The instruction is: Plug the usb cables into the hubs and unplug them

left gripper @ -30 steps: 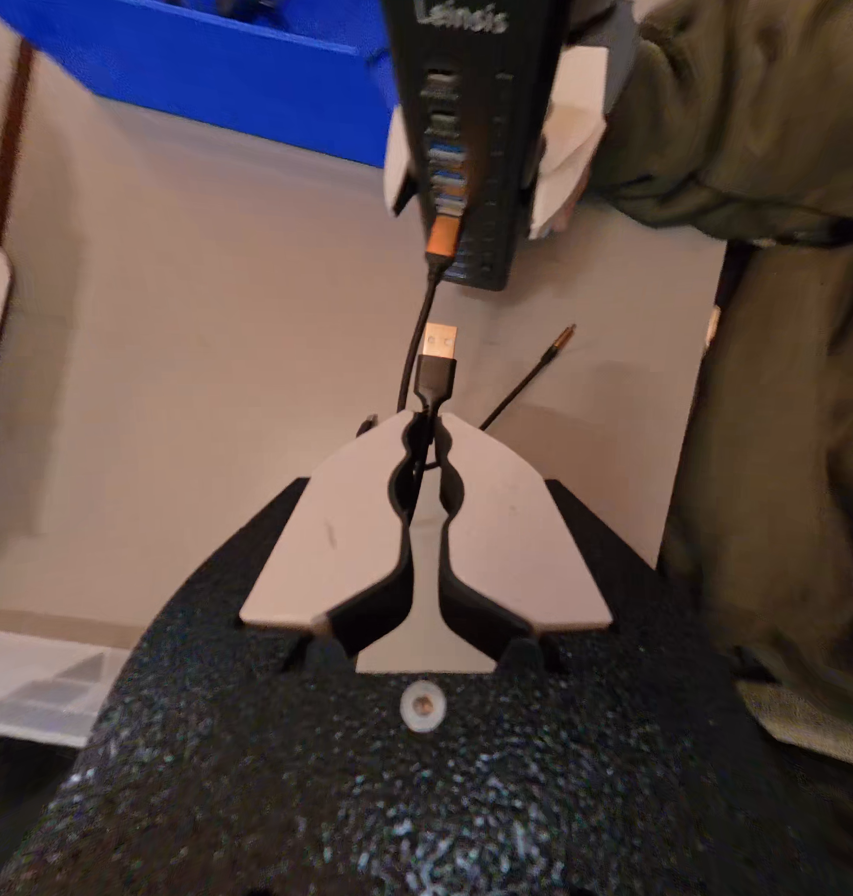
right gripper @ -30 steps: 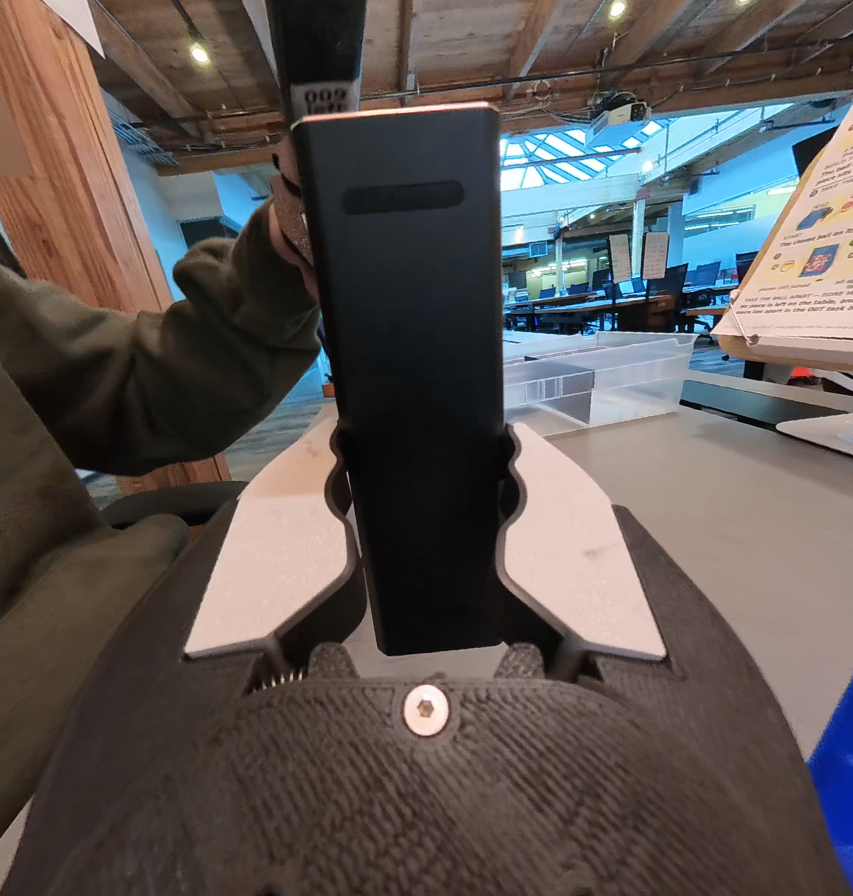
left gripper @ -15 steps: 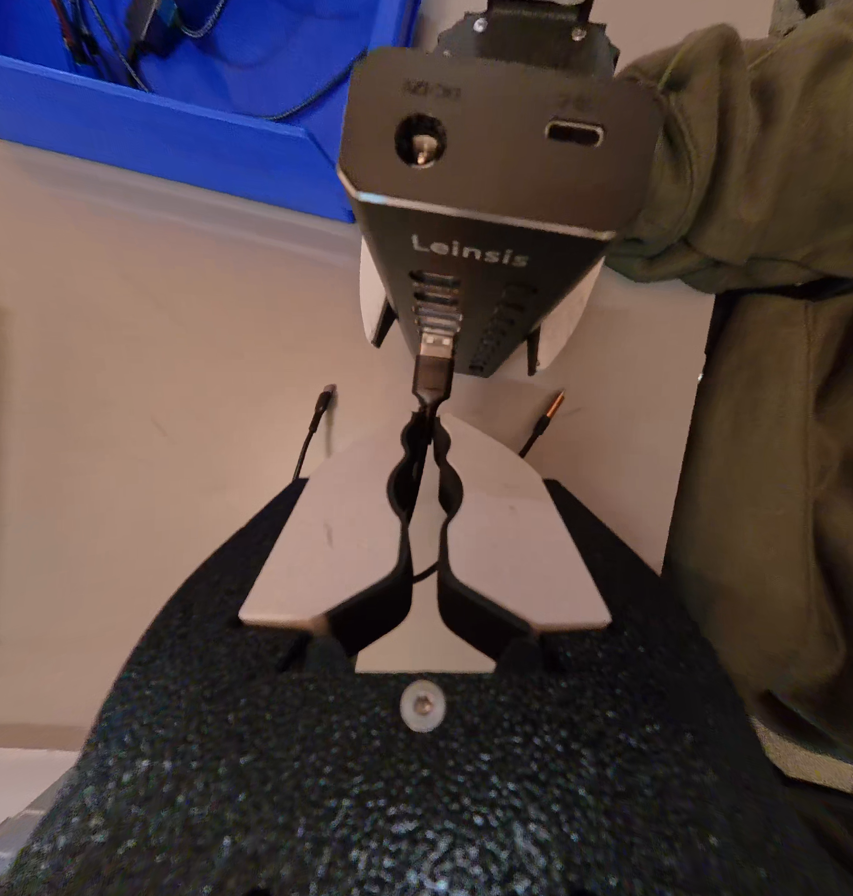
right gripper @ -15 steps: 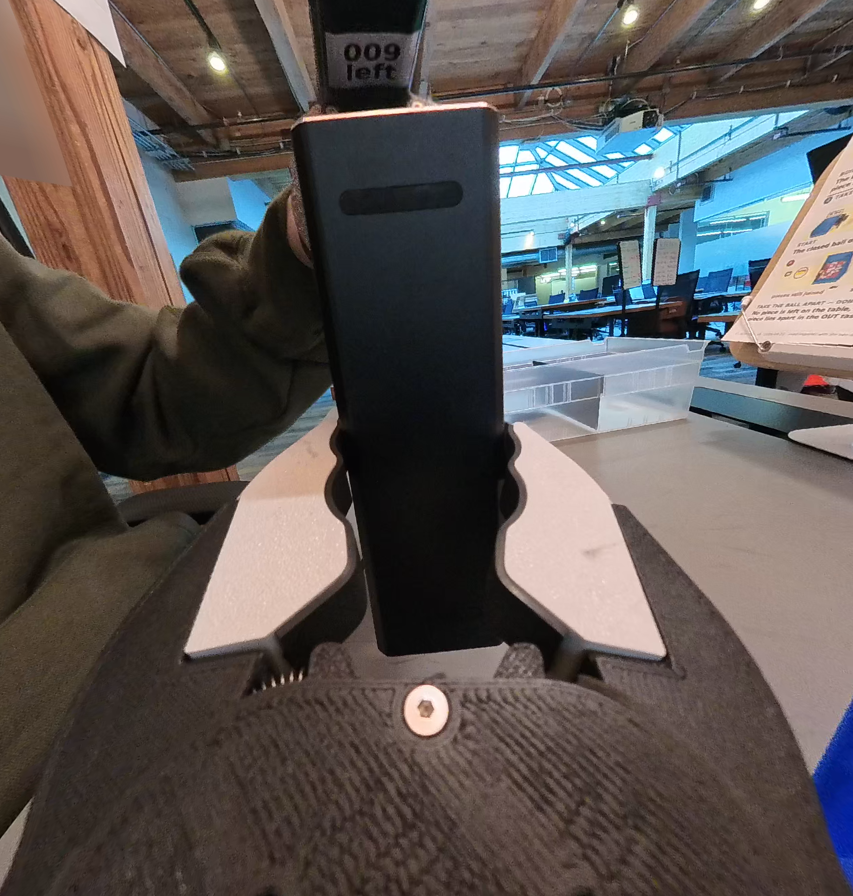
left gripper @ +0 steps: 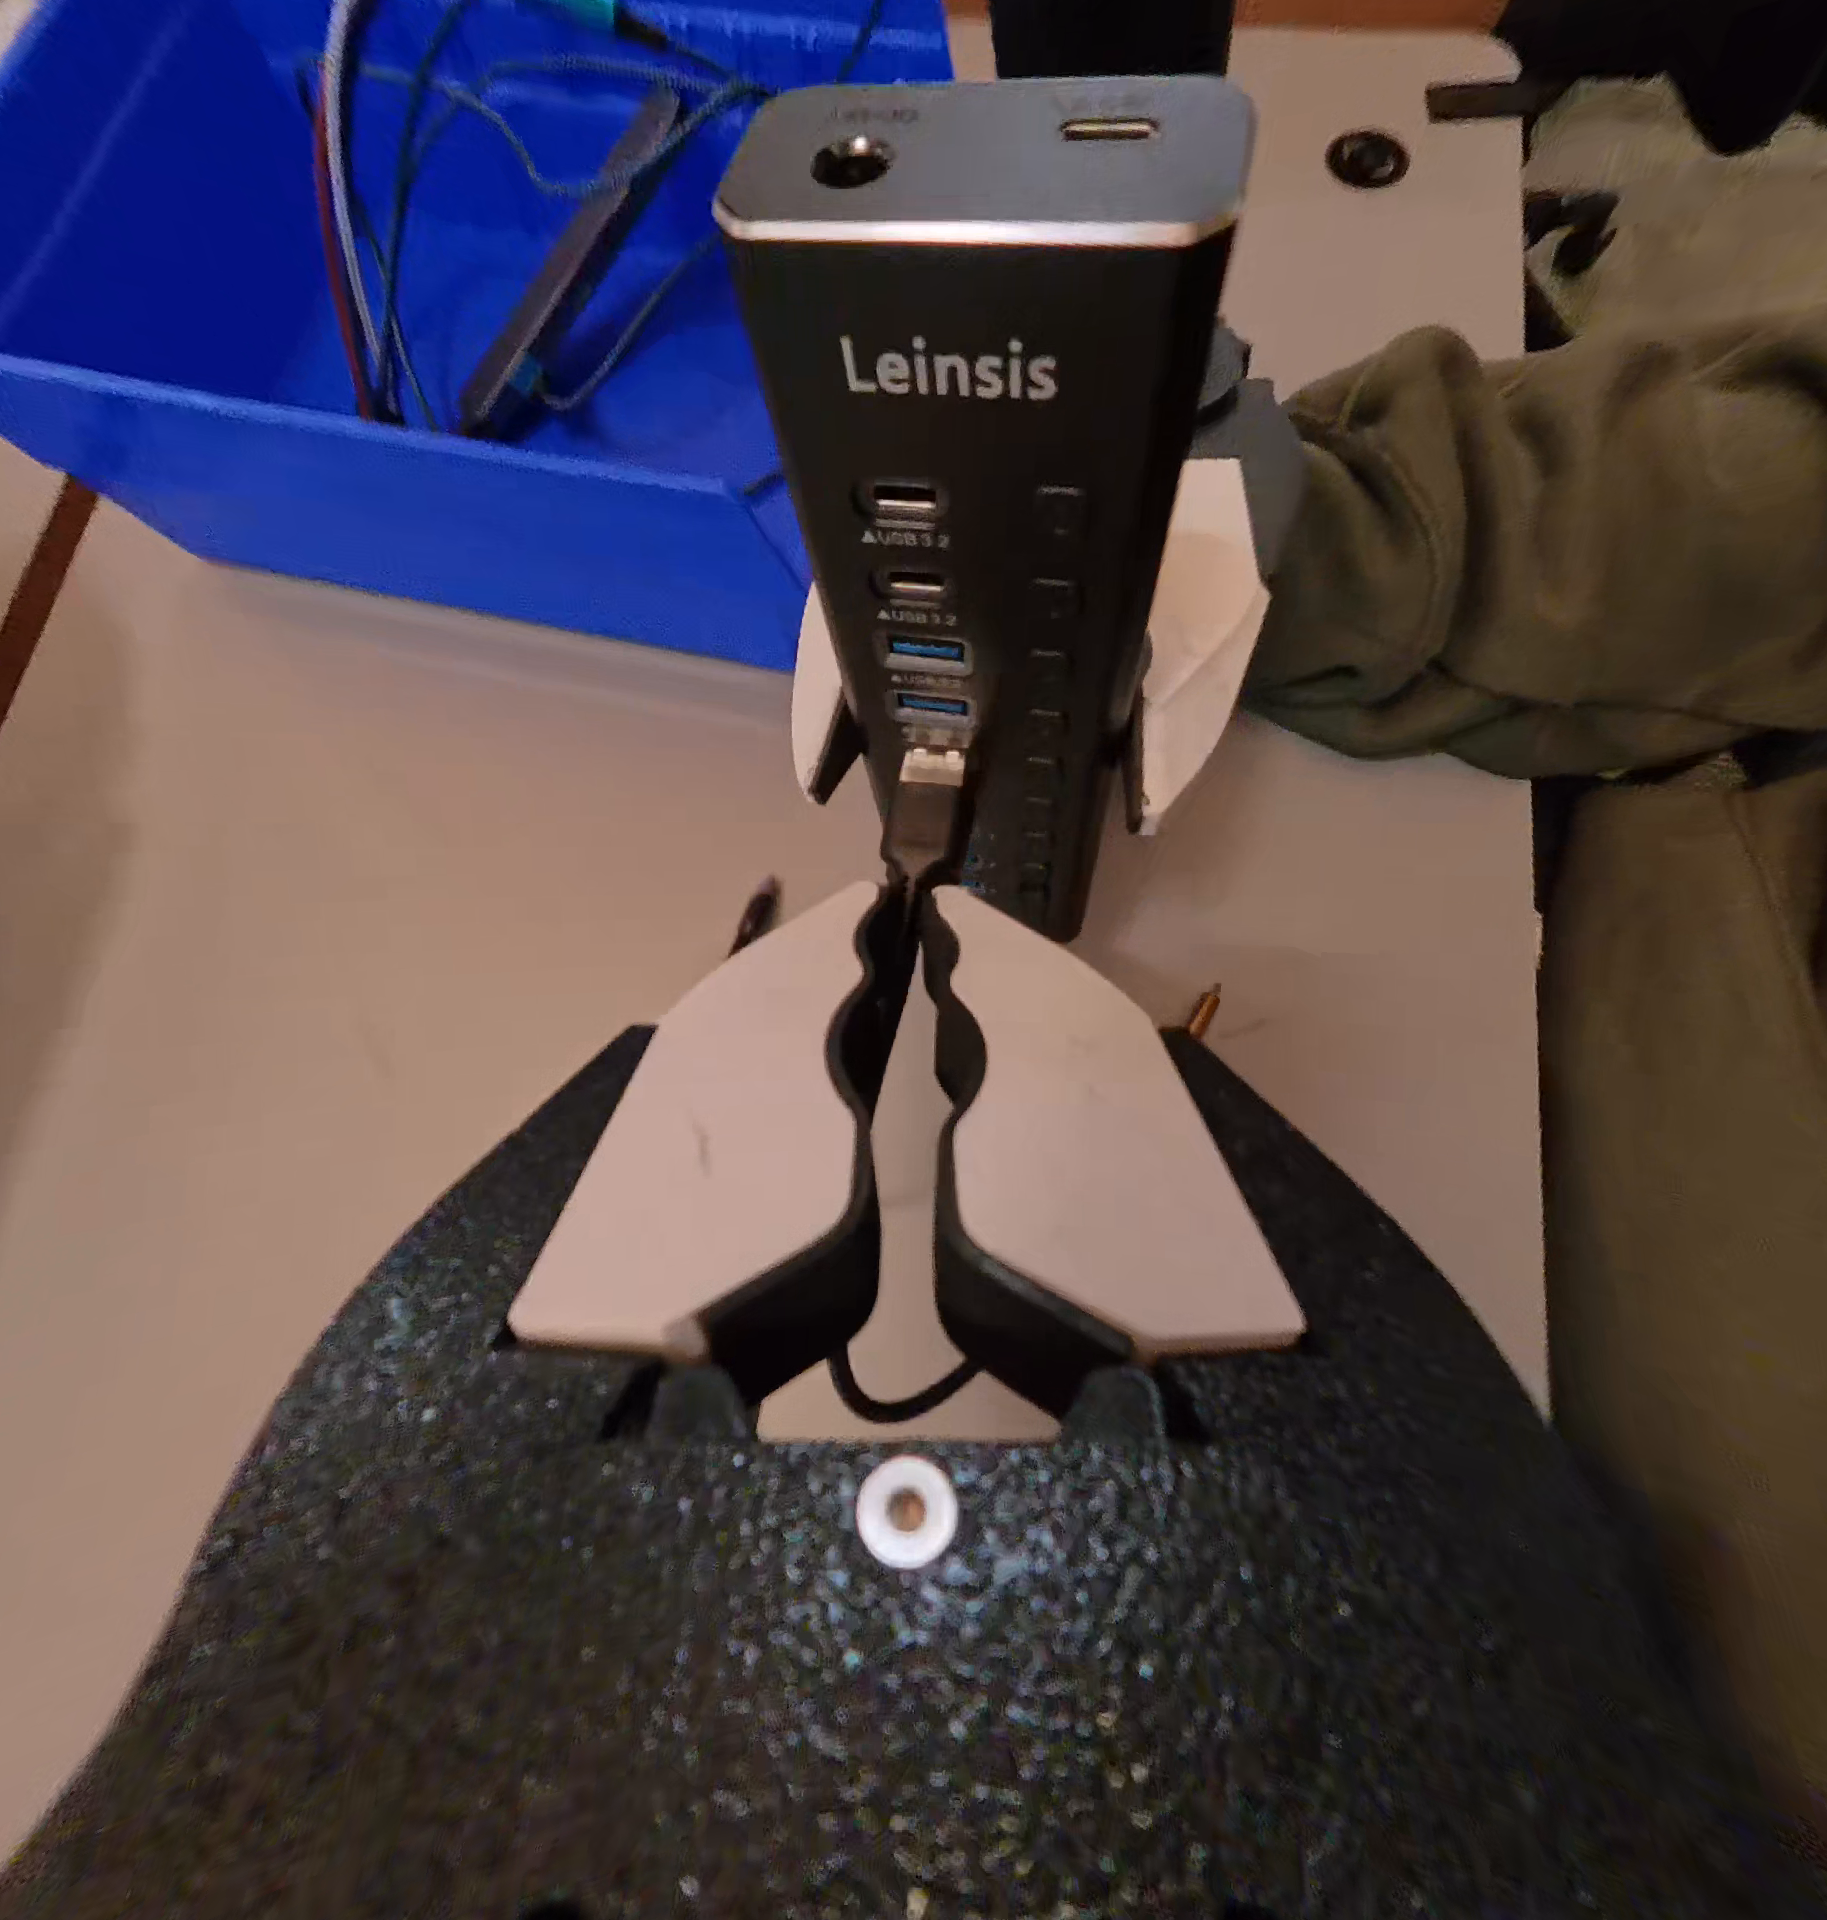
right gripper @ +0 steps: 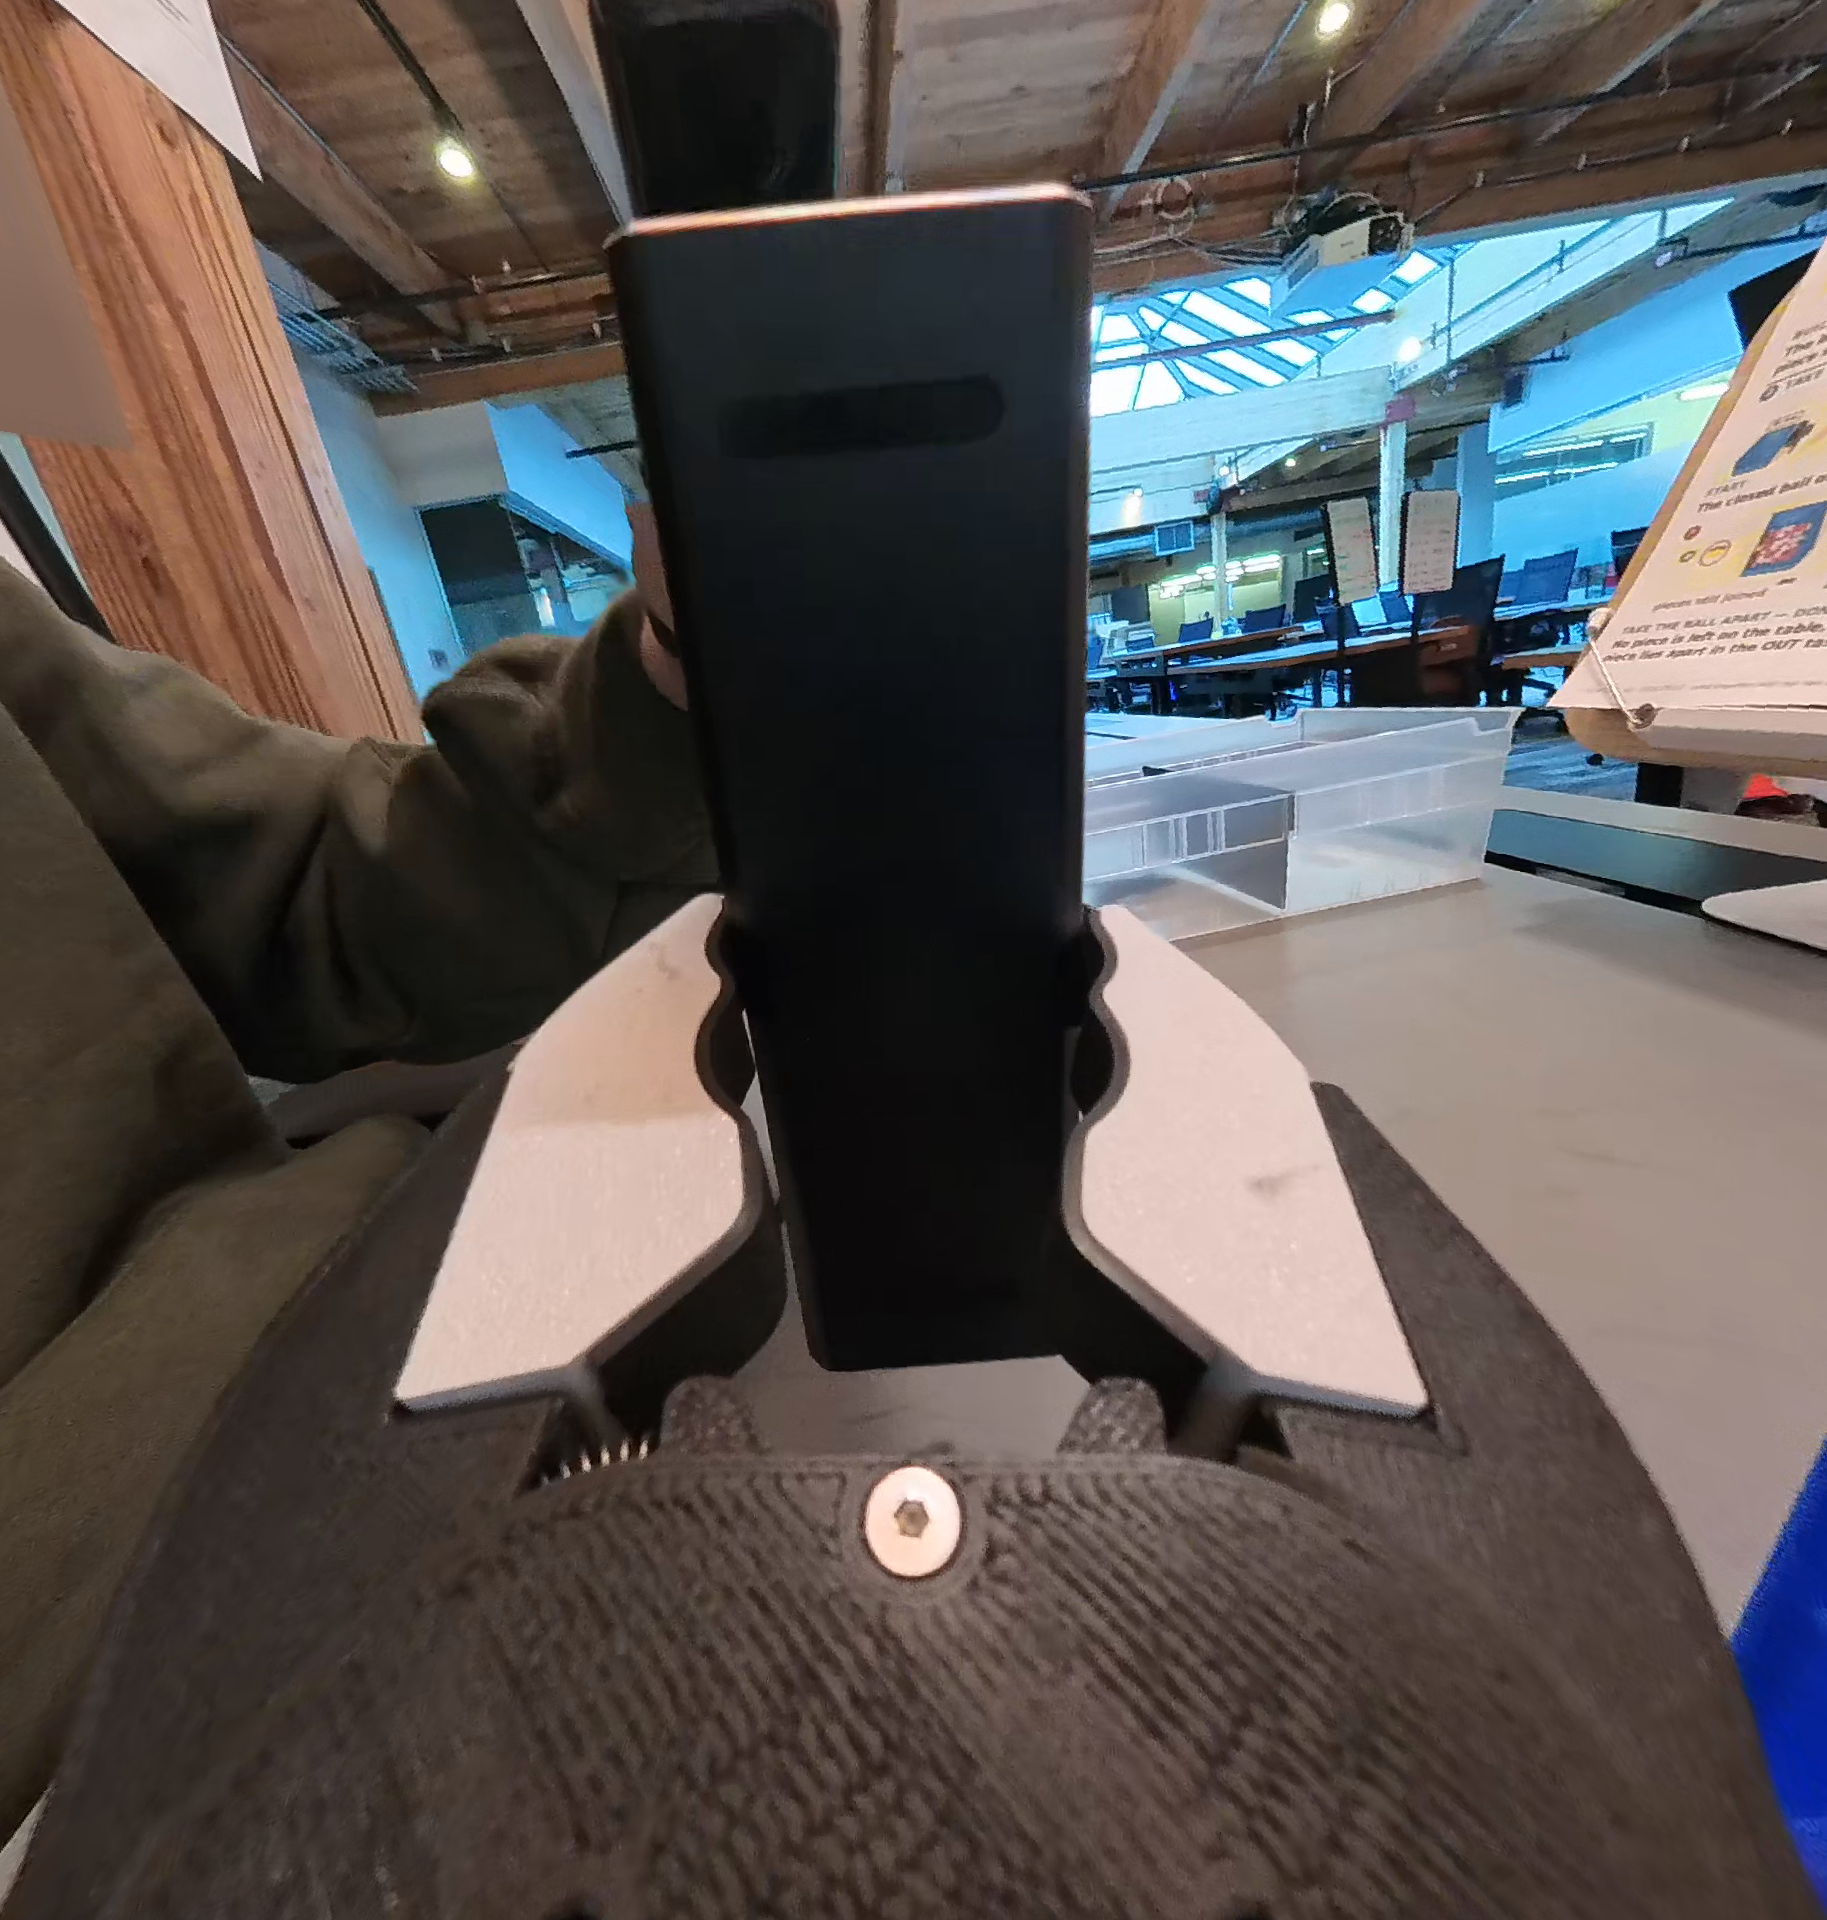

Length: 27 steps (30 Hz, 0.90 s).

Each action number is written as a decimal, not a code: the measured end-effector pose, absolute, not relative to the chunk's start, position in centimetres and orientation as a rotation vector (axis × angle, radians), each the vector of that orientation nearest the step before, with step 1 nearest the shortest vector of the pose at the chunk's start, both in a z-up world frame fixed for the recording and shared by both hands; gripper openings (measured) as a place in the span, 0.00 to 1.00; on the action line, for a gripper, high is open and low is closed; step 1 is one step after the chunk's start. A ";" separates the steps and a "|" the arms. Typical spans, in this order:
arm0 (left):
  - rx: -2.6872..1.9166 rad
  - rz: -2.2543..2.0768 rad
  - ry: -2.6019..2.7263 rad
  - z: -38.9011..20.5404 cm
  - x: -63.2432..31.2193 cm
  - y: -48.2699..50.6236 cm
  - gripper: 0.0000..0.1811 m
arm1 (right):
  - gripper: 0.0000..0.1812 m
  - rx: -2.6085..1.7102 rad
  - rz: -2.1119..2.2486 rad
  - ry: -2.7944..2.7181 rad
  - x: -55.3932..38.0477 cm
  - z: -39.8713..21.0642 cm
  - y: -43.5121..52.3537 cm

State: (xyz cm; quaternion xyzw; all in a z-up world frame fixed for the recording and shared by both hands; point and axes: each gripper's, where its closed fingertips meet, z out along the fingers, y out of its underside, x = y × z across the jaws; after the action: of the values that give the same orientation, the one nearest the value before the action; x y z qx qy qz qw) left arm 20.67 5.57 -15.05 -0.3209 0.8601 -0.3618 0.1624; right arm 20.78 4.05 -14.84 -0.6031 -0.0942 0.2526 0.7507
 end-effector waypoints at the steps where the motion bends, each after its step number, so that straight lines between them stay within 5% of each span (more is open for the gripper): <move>1: -0.886 -1.073 2.426 -14.9 20.7 5.5 0.02 | 0.34 -1.312 0.558 -0.205 20.8 -14.8 4.0; 9: -0.821 -1.397 2.254 -15.4 20.4 5.0 0.05 | 0.34 -1.322 0.554 -0.226 20.5 -14.9 4.0; 27: -0.784 -1.403 2.213 -15.8 20.7 4.7 0.07 | 0.34 -1.335 0.540 -0.227 20.4 -15.0 4.2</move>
State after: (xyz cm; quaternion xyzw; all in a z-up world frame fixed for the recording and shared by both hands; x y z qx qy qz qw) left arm 20.65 4.69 -15.82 -0.2808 0.7925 -0.5024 0.2018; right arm 20.41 4.15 -15.01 -0.6101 -0.1038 0.2468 0.7457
